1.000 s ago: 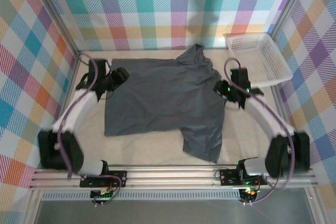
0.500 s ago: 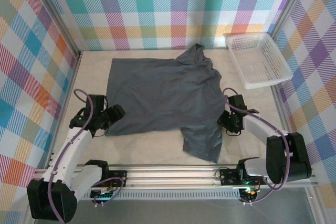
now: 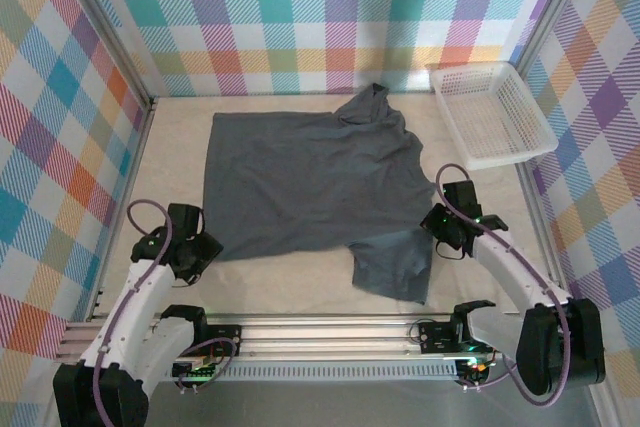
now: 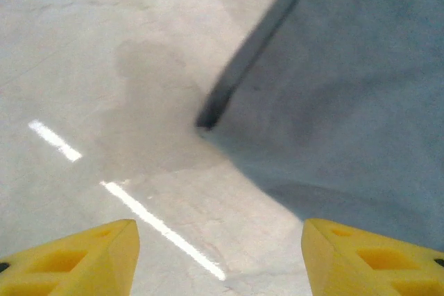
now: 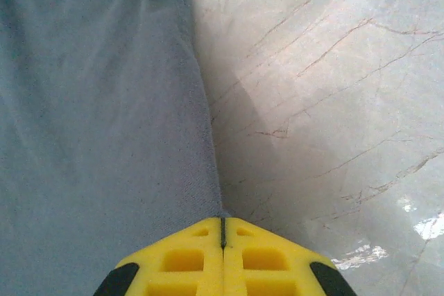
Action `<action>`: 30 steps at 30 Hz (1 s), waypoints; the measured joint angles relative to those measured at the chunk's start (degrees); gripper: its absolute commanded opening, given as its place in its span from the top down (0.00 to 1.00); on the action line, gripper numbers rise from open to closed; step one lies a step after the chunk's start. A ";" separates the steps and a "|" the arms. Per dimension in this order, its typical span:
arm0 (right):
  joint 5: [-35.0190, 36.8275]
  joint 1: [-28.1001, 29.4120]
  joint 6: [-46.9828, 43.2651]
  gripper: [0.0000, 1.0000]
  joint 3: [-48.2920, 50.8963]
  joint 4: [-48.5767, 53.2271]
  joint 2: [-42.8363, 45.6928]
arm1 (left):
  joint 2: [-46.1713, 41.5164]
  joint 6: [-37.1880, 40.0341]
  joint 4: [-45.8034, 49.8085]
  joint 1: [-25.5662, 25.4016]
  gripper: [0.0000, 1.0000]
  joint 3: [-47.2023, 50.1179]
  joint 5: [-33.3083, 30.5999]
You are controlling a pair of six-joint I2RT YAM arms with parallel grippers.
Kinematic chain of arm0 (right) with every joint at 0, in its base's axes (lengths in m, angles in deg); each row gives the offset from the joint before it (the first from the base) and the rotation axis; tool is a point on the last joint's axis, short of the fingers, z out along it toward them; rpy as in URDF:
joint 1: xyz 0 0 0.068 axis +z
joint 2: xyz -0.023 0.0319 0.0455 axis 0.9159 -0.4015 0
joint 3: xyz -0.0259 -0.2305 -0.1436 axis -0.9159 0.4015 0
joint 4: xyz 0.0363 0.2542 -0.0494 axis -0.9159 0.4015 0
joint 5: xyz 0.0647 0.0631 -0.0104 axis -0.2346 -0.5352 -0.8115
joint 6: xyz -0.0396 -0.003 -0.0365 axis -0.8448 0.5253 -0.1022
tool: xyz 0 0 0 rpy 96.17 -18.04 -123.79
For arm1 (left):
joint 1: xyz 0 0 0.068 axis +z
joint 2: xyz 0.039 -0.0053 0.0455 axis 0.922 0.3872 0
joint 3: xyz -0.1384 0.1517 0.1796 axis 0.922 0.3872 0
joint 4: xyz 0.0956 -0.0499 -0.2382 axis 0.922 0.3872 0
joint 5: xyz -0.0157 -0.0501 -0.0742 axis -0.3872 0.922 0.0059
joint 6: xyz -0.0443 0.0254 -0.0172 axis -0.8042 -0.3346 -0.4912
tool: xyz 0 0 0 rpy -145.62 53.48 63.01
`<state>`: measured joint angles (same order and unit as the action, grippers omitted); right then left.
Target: Fold the inside-out t-shirt
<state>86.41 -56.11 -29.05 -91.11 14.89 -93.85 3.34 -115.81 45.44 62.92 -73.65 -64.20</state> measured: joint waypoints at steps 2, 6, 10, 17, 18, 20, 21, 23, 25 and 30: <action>0.20 0.00 0.48 1.00 0.00 0.26 0.55 | -0.66 -1.20 0.70 0.00 0.39 0.66 -0.90; 0.52 0.00 0.61 1.00 0.00 0.96 1.42 | 1.25 -1.57 -2.86 0.04 0.42 2.29 -0.22; 0.52 0.00 0.35 1.00 -0.09 1.29 1.44 | 6.80 -1.40 -8.55 0.07 0.51 4.00 3.15; 0.39 0.00 -0.50 1.00 -0.66 1.60 1.44 | 11.82 -1.38 -14.67 0.11 0.49 4.85 1.66; 0.39 0.00 -0.63 1.00 -0.70 1.64 1.46 | 11.98 -1.31 -15.26 0.11 0.49 4.90 1.01; 0.35 0.00 -0.70 1.00 -0.76 1.70 1.49 | 12.22 -0.92 -16.13 0.11 0.50 4.96 -0.22; 0.35 0.00 -0.70 1.00 -0.76 1.75 1.51 | 12.33 -0.66 -16.59 0.11 0.51 5.01 -0.83; 0.28 0.00 -0.70 1.00 -0.76 1.75 1.51 | 12.52 -0.26 -17.73 0.11 0.53 5.25 -1.57; 0.13 0.00 -0.70 1.00 -0.76 1.84 1.51 | 12.94 -0.22 -18.71 0.11 0.54 5.57 -1.88; -0.04 0.00 -0.70 1.00 -0.76 2.27 1.79 | 14.58 -0.07 -20.44 0.11 0.58 6.40 -1.90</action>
<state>86.36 -56.11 -29.75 -91.87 17.16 -92.06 17.92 -115.87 25.01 63.03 -67.25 -66.10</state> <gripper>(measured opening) 0.047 0.441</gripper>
